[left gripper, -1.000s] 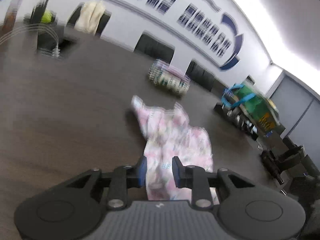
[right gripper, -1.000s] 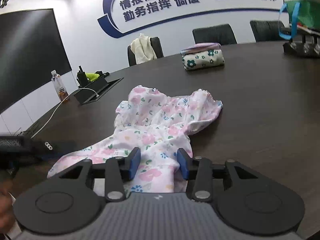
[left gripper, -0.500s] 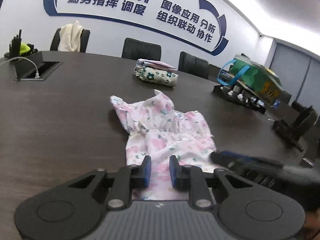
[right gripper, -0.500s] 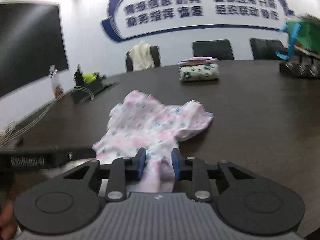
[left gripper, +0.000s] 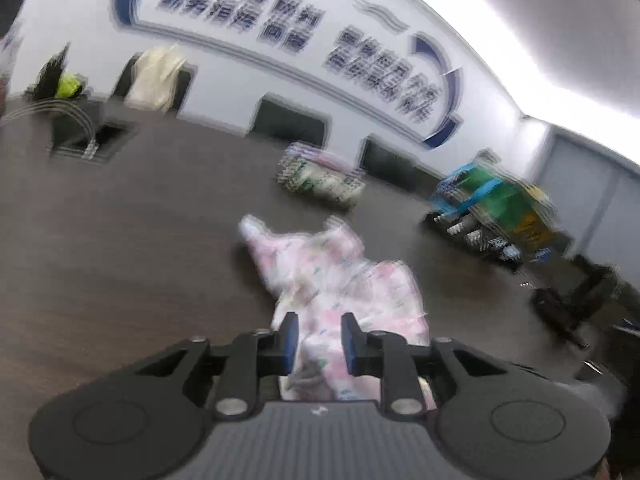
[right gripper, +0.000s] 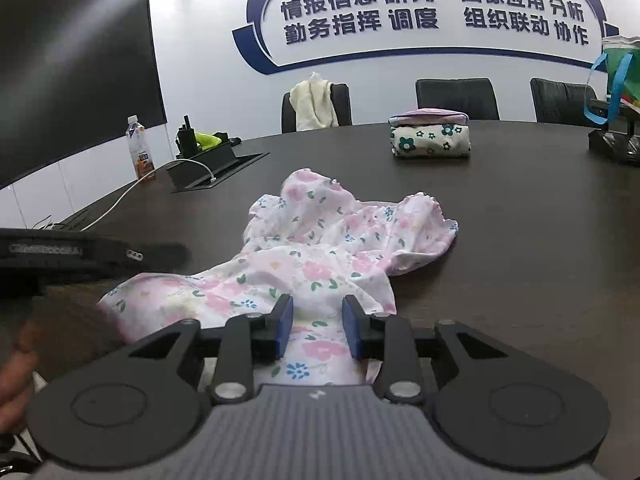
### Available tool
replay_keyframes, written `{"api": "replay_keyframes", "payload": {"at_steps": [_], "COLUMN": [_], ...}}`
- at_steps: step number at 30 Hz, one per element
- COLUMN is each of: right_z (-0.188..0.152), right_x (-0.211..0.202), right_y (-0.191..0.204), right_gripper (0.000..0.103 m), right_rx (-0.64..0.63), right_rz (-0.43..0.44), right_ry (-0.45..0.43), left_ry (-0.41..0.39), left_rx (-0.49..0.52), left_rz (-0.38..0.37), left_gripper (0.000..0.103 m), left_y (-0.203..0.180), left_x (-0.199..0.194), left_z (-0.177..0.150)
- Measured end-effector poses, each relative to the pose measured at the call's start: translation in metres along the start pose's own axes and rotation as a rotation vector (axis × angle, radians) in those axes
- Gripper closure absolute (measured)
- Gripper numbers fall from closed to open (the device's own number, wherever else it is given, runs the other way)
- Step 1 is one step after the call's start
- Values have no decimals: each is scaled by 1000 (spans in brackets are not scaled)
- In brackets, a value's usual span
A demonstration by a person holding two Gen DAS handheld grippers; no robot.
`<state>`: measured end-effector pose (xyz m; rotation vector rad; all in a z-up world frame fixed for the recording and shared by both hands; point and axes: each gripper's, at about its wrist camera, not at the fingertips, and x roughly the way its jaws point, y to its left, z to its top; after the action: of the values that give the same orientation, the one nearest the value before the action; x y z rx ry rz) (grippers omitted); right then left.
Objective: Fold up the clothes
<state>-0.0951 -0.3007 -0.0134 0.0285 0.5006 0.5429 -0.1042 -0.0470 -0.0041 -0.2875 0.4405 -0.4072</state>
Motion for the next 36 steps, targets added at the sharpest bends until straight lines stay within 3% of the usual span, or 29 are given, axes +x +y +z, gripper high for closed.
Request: {"api": "replay_keyframes", "payload": {"at_steps": [1,4,7,11,14,15,18,20,23,26,28,32,35,36], "right_z": [0,6,13,9,1,-1,-3,2,12,19,18,19,21,21], "right_x": [0,-10,-29,-44,-45,-42,-30,-35,-40,-19,4,27,31,32], "right_y": [0,-2,-9,-17,-24,-27,-31,-22,-4,11,15,3,0,0], "right_gripper": [75,75,72,67,67,68,72,72,71,71,73,75,75,75], "right_rx": [-9,-21,14,86,139,165,198,97,-56,-154,-189,-118,-105,-107], "right_rz": [1,10,52,96,91,86,45,-5,8,37,58,146,174,178], "right_ry": [-3,-46,-89,-79,-60,-55,-32,-73,-127,-73,7,101,123,127], "left_ry": [-1,27,72,117,147,164,187,181,178,193,205,205,139,123], "left_rx": [31,74,-26,-154,-194,-225,-274,-239,-220,-245,-220,-112,59,133], "left_rz": [-2,19,-46,-135,-128,-122,-114,-95,-79,-72,-51,-22,-40,-80], "left_gripper": [54,53,51,50,65,76,76,76,76,76,76,75,63,56], "left_y": [-1,-1,8,14,13,14,17,13,8,10,7,1,-5,-9], "left_x": [-4,-8,-4,5,15,20,27,26,26,29,29,23,2,-6], "left_z": [-1,-4,-8,-11,-12,-13,-12,-11,-14,-16,-14,-8,-2,-1]}}
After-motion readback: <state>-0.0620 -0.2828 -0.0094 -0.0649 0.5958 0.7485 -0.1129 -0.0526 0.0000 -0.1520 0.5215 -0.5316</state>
